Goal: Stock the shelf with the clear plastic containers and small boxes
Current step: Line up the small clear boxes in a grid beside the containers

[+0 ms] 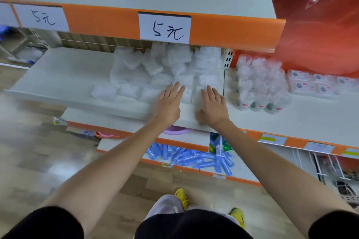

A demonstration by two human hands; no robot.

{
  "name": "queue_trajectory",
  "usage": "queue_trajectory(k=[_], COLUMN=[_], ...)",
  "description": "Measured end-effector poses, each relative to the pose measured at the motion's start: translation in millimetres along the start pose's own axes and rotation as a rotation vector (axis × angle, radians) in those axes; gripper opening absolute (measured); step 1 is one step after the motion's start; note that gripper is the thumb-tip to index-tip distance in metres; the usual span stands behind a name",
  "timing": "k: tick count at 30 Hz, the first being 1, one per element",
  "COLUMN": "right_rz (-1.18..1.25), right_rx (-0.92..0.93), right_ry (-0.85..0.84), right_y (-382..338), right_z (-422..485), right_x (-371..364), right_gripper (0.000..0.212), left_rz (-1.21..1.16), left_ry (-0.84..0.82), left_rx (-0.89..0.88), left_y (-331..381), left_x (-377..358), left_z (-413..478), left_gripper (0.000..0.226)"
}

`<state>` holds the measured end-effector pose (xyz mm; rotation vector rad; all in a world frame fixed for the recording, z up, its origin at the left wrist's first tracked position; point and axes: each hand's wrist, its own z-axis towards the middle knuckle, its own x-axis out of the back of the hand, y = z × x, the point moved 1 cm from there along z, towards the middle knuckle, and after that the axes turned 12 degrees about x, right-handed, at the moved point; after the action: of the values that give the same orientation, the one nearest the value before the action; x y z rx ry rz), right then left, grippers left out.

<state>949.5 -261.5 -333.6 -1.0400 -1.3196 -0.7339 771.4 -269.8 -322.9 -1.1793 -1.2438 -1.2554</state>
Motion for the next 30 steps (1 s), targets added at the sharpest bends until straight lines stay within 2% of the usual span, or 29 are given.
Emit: queue_trajectory(k=[4,9,15,19,25,30], right_rz=[-0.05,0.085,0.125,0.146,0.189,0.222], right_rx=[0.004,0.006,-0.036,-0.06,-0.052,-0.048], right_ry=[0.123,0.26,0.189,0.21,0.222,0.289], right_y=[-2.8,6.8,8.3,6.8,6.4,20.2], right_z=[-4.1,-5.5,5.1,1.6,-7.0,-21.0], right_x=[-0.3,1.4,5.5,4.0,9.1,24.2], right_gripper=[0.057,0.038,0.034,0.032,0.036,0.038], left_rz=[0.002,-0.05,-0.111,-0.166,-0.231,-0.266], left_ry=[-0.049,-0.041,0.004,0.042,-0.007,0.016], left_rx=[-0.056,-0.083,-0.1,-0.119,-0.044,-0.017], left_y=[1.5,-2.6,-2.8,-2.7,-0.9,11.5], left_x=[-5.9,-15.3,-8.4,-6.1,-1.6,4.1], left_z=[19.1,19.9,22.6,24.8,22.2,9.9], left_gripper=[0.074,0.063,0.053,0.049,0.059,0.065])
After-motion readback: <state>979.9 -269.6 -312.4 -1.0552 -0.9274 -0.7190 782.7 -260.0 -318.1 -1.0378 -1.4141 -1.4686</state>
